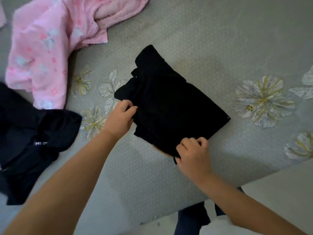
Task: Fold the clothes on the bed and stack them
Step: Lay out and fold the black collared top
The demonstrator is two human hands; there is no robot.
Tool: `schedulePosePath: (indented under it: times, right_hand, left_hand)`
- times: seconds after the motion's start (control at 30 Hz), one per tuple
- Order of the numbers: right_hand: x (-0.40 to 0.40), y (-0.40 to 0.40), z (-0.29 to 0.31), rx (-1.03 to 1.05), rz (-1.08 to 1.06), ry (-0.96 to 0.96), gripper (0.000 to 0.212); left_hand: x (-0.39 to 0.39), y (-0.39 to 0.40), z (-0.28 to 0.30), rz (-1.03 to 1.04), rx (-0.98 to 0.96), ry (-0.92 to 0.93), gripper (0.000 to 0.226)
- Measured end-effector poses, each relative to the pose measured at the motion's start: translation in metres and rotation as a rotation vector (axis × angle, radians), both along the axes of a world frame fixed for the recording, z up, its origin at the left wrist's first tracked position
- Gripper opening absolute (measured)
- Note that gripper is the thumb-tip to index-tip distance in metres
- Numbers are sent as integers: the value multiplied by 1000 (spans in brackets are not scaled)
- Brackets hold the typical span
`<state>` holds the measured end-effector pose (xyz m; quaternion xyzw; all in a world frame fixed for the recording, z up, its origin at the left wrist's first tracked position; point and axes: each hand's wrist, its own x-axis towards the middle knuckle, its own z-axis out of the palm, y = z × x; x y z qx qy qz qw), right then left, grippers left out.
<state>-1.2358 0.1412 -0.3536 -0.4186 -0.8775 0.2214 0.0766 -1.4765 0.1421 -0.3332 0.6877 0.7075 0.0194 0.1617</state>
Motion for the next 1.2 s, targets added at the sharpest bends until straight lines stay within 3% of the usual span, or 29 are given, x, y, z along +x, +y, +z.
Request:
schedulePosePath:
  times: [0.13,0.23,0.37,0.47,0.57,0.67,0.83,0.97,1.07,1.2]
  right_hand:
    - [-14,-32,-9,-109,28,-238,31]
    - [-22,-40,-5,-145,-24,-325,50]
    - [-42,-48,-3,-79,-22,-356,83]
    - [-53,-50,-12,-79,-6,-524,87]
    - [-52,-44,-25,-122,-42,-591,89]
    - [-49,-34,-37,-144,-28,-625,95]
    - [-39,-20,-45,-32,19,-602,84]
    - [-32,-4,-42,-59,207,-691,76]
    - [-31,11,-26,-47,217,-633,80]
    - [-15,38,7,-19,143,-467,69]
  left_hand:
    - [-9,-39,-33,191,-177,19,50]
    - [-4,-58,-38,394,-321,-6,74]
    - [11,-60,-37,-75,-81,3,81]
    - [13,-58,-45,-341,-168,136,97]
    - [4,-54,-66,-411,-382,191,96]
    - [6,-44,-79,-409,-397,181,103]
    - [7,-34,-90,-330,-302,116,98]
    - [14,-24,-77,-269,-170,144,72]
    - [25,-13,-69,-214,12,171,59]
    - [43,-2,-50,-176,65,159,62]
